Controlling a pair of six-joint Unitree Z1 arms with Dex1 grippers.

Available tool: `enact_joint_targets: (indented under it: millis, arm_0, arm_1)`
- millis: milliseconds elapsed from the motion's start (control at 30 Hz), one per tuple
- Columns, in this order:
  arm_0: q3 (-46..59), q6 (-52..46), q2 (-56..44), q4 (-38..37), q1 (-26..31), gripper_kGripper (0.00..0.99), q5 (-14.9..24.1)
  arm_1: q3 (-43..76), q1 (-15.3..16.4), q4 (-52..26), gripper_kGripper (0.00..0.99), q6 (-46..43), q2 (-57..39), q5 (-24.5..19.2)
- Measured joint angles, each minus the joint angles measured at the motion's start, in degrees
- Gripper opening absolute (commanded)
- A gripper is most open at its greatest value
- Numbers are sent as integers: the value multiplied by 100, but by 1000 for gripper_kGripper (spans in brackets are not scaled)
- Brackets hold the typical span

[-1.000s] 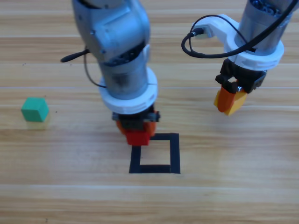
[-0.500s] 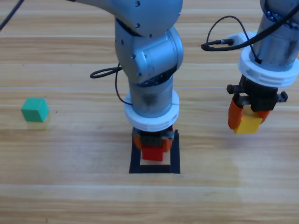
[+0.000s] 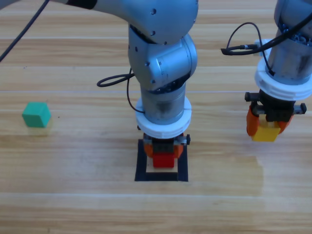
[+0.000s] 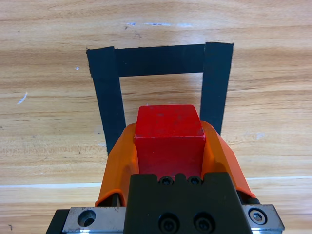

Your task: Stack the blocks in the rectangular block: red at the bottom, yellow in the middle, green on top

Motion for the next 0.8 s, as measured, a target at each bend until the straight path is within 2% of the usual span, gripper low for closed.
enact_joint_targets:
  millis: [133, 400, 800]
  arm_0:
    - [-37, -60, 2, 0, -1, 81, 0]
    - [-37, -107, 8, 0, -1, 81, 1]
    - [-33, -211, 38, -21, -3, 81, 25]
  arm_1:
    - [163, 0, -225, 0, -66, -34, 0]
    - [166, 0, -232, 0, -103, -461, 0]
    - [166, 6, -232, 0, -125, -481, 0]
